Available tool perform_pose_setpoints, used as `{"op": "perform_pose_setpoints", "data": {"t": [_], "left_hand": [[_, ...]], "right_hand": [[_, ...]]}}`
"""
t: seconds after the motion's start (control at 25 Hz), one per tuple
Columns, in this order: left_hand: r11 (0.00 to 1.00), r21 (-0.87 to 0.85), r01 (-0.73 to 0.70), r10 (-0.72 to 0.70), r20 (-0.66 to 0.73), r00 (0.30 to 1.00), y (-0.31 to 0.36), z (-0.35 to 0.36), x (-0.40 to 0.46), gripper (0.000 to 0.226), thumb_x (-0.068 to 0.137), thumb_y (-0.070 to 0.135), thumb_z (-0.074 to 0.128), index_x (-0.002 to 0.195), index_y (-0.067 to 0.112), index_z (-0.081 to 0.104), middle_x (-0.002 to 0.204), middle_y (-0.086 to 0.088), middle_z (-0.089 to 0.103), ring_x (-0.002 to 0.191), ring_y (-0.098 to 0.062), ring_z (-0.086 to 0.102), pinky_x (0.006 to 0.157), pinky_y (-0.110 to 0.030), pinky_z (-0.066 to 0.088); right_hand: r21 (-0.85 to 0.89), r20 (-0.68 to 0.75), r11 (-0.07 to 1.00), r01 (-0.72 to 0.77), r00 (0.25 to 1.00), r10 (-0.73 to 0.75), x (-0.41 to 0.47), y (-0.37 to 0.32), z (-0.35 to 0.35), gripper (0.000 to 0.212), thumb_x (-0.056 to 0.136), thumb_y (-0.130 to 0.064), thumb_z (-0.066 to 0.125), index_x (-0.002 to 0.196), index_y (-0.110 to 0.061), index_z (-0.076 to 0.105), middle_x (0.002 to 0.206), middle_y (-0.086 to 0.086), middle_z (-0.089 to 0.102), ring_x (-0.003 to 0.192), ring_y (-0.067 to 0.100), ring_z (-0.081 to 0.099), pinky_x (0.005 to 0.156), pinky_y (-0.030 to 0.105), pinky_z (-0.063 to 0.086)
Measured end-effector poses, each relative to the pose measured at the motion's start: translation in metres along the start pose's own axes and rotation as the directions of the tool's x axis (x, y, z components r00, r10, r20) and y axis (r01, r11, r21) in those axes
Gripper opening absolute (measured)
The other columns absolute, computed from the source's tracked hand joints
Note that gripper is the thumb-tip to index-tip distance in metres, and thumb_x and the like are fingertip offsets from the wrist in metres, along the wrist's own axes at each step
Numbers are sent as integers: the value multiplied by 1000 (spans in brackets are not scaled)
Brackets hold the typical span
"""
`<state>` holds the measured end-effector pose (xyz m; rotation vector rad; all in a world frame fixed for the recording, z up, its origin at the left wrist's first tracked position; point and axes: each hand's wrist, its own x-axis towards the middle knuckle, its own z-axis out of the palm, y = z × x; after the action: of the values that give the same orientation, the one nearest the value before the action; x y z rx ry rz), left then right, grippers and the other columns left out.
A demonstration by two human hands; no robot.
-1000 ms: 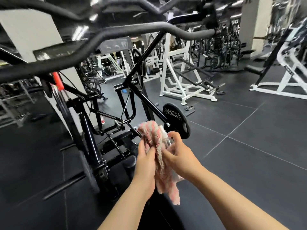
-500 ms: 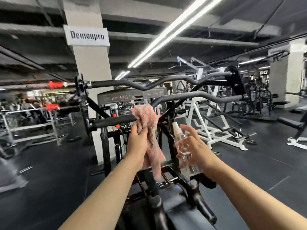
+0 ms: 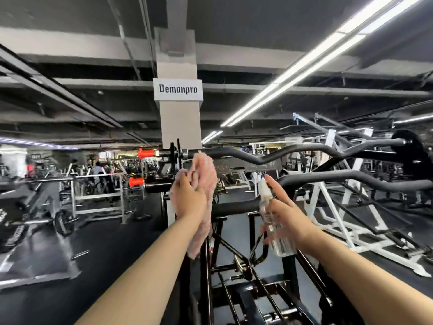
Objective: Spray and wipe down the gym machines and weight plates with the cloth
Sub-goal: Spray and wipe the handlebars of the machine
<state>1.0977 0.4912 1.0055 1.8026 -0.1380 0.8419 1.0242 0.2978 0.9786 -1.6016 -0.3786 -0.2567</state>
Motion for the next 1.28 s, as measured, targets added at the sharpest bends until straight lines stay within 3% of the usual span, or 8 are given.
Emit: {"op": "perform_pose_setpoints", "data": {"t": [0.16, 0.28, 0.36, 0.44, 0.64, 0.8, 1.04, 1.28], "left_hand": [[823, 531, -201, 321, -143, 936, -2, -1, 47, 63, 92, 11, 46, 148, 7, 18, 154, -13, 17, 139, -29, 21, 116, -38, 18], [636, 694, -338, 470, -1, 883, -10, -6, 81, 75, 91, 10, 44, 148, 3, -4, 157, -15, -4, 145, -27, -4, 117, -36, -4], [589, 719, -369, 477, 60, 877, -18, -6, 93, 72, 96, 23, 39, 148, 4, -7, 156, -16, -6, 145, -28, -4, 116, -34, -2], [515, 768, -380, 523, 70, 850, -26, -5, 99, 69, 96, 35, 44, 149, 8, 9, 155, -19, 2, 144, -30, 6, 115, -34, 15], [572, 748, -337, 448, 60, 892, -32, -4, 99, 76, 84, 15, 65, 147, 18, 21, 153, -19, 9, 137, -27, 30, 87, -26, 51], [543, 760, -356, 452, 93, 887, -39, -2, 103, 83, 48, 11, 88, 125, 12, 57, 128, -23, 51, 103, -31, 63, 48, -26, 53], [532, 767, -358, 446, 106, 889, -40, -2, 105, 78, 45, 14, 90, 117, 13, 63, 121, -23, 57, 95, -30, 66, 46, -27, 53], [519, 784, -340, 449, 89, 889, -40, 1, 105, 75, 45, 9, 89, 115, 11, 63, 119, -24, 56, 92, -32, 65, 41, -27, 50]], "right_hand": [[-111, -20, 989, 102, 994, -105, 71, 0, 5, 67, 90, -1, 50, 137, -45, 35, 93, 10, 55, 53, 18, 58, 52, 35, 53], [-322, -29, 924, 209, 973, -230, 129, -12, 16, 63, 89, -2, 54, 138, -34, 30, 73, 3, 57, 48, 11, 53, 54, 30, 53], [-438, -6, 870, 226, 967, -255, 163, -18, 29, 66, 90, -6, 54, 141, -37, 25, 73, 0, 57, 46, 6, 49, 51, 24, 48], [-497, 35, 836, 232, 968, -248, 190, -20, 46, 72, 90, -9, 54, 143, -44, 20, 74, -3, 58, 41, 3, 44, 46, 20, 43], [-698, -41, 698, 162, 964, -264, 231, -18, 79, 70, 84, -9, 49, 139, -43, 23, 74, -2, 63, 60, 19, 65, 59, 38, 58], [-595, -52, 786, 166, 968, -244, 249, -17, 98, 63, 81, -6, 52, 129, -41, 31, 78, 2, 63, 63, 23, 63, 54, 34, 56], [-552, -110, 821, 147, 963, -246, 254, -7, 99, 49, 84, -9, 62, 116, -33, 34, 84, 2, 59, 62, 14, 57, 46, 22, 45], [-555, -217, 828, 80, 947, -237, 255, 1, 46, 70, 86, 2, 55, 137, -38, 29, 83, 0, 57, 58, 12, 54, 50, 25, 51]]}}
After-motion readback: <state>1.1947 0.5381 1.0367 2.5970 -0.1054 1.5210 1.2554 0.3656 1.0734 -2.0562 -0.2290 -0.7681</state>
